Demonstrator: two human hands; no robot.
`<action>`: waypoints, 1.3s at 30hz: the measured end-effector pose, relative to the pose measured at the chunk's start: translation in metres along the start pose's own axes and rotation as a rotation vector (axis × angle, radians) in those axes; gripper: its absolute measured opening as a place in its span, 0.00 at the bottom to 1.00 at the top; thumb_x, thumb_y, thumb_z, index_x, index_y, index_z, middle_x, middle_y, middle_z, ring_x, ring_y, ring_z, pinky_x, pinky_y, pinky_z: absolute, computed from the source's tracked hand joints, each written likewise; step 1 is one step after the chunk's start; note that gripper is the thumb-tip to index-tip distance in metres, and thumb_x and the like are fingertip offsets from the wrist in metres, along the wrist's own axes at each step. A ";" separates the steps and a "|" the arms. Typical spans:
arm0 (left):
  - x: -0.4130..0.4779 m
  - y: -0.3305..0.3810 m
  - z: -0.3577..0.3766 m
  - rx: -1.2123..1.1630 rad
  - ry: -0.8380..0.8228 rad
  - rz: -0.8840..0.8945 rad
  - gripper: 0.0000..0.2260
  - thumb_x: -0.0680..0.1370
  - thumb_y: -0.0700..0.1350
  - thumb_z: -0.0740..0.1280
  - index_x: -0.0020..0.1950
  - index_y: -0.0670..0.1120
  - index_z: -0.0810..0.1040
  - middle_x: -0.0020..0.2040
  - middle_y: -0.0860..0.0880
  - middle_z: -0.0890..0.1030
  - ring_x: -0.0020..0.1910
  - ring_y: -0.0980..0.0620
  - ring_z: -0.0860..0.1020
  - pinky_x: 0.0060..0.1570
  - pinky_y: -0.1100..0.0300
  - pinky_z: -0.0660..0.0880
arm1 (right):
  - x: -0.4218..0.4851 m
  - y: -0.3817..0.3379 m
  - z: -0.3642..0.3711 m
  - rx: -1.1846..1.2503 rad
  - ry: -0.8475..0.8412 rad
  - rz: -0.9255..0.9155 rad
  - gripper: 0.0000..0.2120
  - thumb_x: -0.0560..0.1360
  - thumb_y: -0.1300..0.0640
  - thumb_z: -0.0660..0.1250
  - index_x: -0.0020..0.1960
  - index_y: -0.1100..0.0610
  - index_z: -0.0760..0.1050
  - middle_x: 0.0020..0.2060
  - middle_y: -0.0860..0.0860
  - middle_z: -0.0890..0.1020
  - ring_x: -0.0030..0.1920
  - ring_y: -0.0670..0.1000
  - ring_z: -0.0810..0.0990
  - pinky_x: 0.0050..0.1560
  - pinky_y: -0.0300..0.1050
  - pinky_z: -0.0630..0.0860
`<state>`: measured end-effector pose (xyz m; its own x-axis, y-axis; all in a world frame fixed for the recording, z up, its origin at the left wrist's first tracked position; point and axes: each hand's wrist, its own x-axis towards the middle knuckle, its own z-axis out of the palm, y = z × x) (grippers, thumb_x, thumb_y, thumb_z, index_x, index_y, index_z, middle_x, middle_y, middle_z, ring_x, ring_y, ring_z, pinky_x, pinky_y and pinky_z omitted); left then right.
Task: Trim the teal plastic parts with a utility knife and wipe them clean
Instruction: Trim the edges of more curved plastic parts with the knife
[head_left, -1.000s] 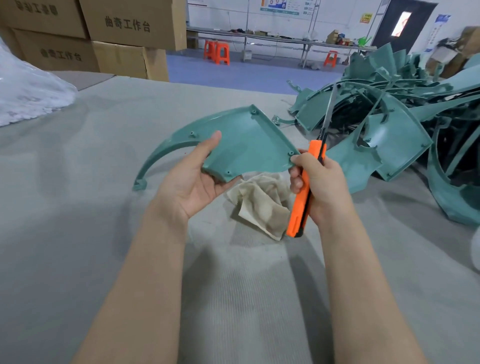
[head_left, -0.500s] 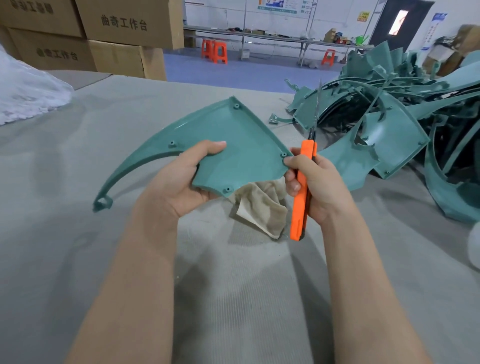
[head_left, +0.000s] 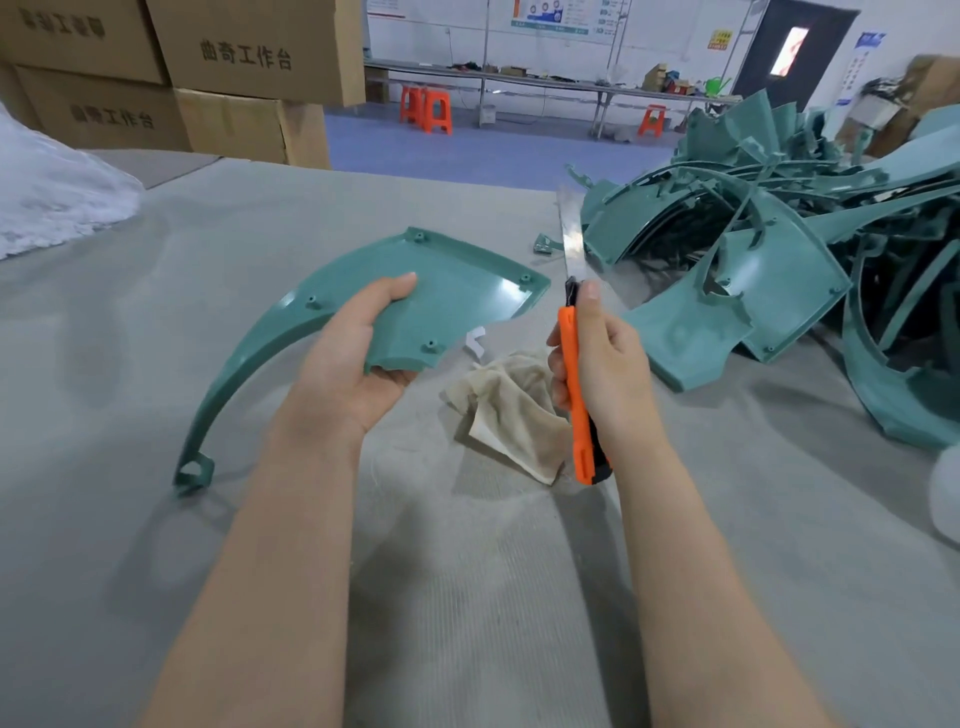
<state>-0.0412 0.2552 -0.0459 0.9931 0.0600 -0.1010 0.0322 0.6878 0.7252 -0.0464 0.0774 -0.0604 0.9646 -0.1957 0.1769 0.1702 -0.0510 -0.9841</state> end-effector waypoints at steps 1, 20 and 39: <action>-0.001 0.002 0.002 -0.011 0.001 0.016 0.03 0.75 0.38 0.69 0.44 0.46 0.80 0.41 0.49 0.85 0.39 0.53 0.84 0.36 0.61 0.80 | -0.001 -0.001 0.001 0.006 -0.008 -0.010 0.26 0.81 0.39 0.53 0.39 0.60 0.72 0.29 0.57 0.70 0.26 0.52 0.67 0.24 0.41 0.67; -0.015 0.015 0.009 -0.143 -0.051 -0.053 0.02 0.77 0.38 0.65 0.48 0.42 0.77 0.43 0.45 0.85 0.42 0.43 0.84 0.20 0.68 0.71 | 0.001 0.004 0.004 -0.080 -0.088 -0.044 0.34 0.81 0.40 0.54 0.38 0.72 0.69 0.27 0.58 0.70 0.23 0.50 0.68 0.22 0.37 0.66; -0.009 0.016 0.003 -0.171 -0.021 -0.023 0.02 0.76 0.37 0.66 0.48 0.41 0.77 0.44 0.44 0.84 0.43 0.42 0.84 0.21 0.66 0.73 | -0.005 0.003 0.010 -0.101 -0.206 -0.049 0.34 0.82 0.40 0.53 0.37 0.72 0.68 0.24 0.56 0.68 0.21 0.49 0.67 0.22 0.37 0.66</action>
<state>-0.0488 0.2637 -0.0312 0.9945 0.0290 -0.1004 0.0368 0.8018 0.5965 -0.0484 0.0876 -0.0644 0.9783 0.0126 0.2070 0.2064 -0.1553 -0.9661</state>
